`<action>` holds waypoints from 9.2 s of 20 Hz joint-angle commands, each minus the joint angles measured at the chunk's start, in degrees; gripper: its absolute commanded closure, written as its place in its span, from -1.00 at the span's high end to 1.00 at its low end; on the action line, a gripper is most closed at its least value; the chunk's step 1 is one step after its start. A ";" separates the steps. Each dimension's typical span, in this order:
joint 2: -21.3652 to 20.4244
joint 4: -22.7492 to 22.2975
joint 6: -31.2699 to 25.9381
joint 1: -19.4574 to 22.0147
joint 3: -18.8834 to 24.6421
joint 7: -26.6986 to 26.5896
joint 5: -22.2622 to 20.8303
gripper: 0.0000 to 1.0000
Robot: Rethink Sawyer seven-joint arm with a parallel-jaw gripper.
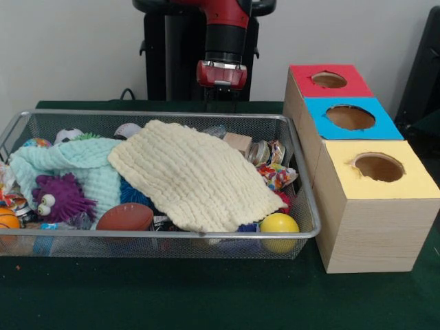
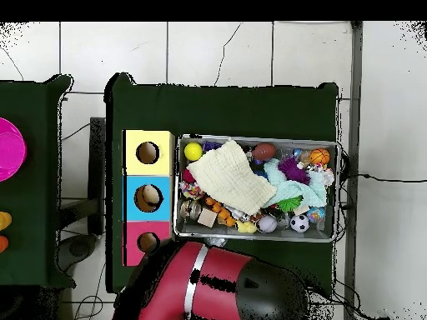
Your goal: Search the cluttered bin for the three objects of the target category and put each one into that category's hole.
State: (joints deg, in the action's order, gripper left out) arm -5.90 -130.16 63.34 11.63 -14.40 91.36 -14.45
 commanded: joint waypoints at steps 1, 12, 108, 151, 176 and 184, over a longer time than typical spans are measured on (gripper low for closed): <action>0.28 6.23 -2.08 -0.68 4.55 12.62 5.17 1.00; 1.91 7.23 -0.36 -0.74 5.19 13.52 5.67 1.00; 9.59 10.74 24.48 2.98 3.13 13.10 9.37 1.00; 8.11 10.35 20.85 2.60 3.71 12.93 8.32 -1.00; -2.21 3.67 11.06 1.46 4.05 13.41 7.13 -1.00; 2.41 7.51 14.06 1.92 4.21 13.46 6.99 -1.00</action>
State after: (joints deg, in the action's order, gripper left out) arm -7.20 -132.42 76.05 13.13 -13.40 92.13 -10.03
